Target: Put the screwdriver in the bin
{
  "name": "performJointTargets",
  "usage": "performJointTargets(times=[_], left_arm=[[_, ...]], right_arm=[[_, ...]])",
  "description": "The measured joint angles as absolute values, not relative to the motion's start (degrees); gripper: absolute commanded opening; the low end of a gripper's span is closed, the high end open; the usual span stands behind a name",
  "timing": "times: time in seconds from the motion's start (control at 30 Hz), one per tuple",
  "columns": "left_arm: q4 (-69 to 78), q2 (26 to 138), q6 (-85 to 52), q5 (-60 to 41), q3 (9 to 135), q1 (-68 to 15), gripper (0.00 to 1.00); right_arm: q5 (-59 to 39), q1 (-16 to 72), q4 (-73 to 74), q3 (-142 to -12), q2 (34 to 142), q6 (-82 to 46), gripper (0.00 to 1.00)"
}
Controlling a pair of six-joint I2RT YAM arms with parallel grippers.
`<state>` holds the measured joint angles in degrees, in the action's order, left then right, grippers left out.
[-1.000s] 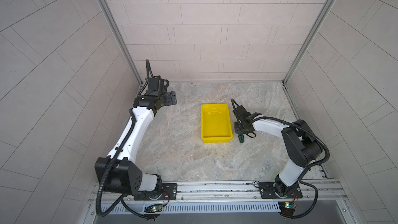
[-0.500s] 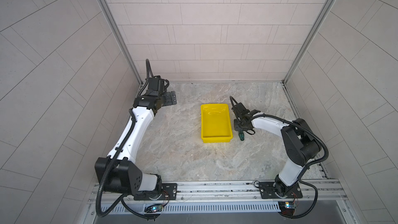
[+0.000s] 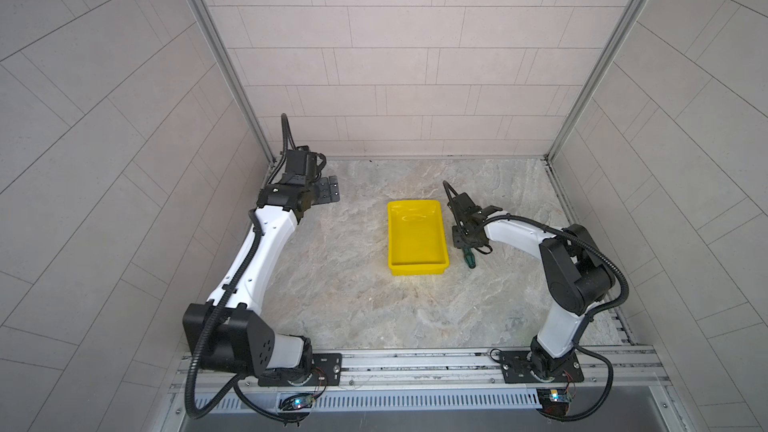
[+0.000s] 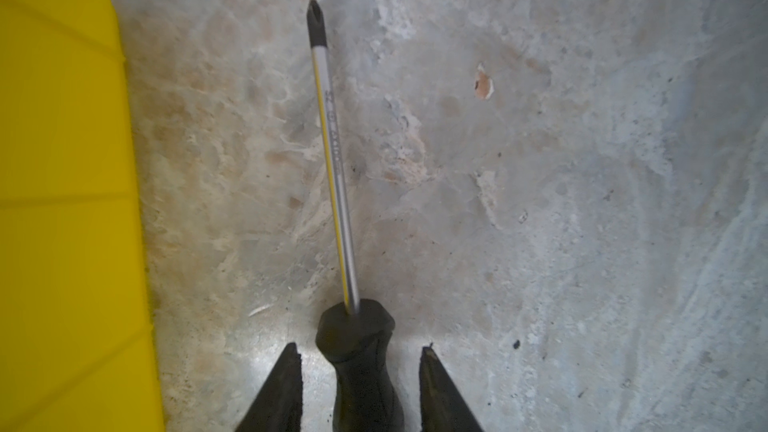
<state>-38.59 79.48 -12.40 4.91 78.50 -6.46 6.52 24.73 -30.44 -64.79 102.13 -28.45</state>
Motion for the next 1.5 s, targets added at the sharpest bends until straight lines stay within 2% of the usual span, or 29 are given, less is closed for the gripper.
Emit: performJointTargets(times=[0.3, 0.5, 0.63, 1.03, 1.5], left_arm=[[-39.4, 79.2, -12.0, 6.5, 78.5, -6.5, 1.0], [-39.4, 79.1, -12.0, 7.7, 78.5, -6.5, 1.0], [-39.4, 79.1, -12.0, 8.4, 78.5, -6.6, 1.0], [-39.4, 79.0, -12.0, 9.1, 78.5, -6.8, 1.0], [-39.3, 77.4, -12.0, 9.6, 78.5, -7.3, 1.0]], right_arm=[[6.2, 24.7, -32.9, -60.8, 100.1, -27.3, 0.41], [5.0, 24.7, -33.3, -59.3, 99.0, -27.1, 0.32], [3.8, 24.7, -32.9, -59.2, 99.0, -27.0, 0.31], [3.1, 24.7, -32.8, -59.0, 98.7, -27.0, 0.06], [3.5, 24.6, -33.0, -58.6, 94.9, -27.0, 0.05]])
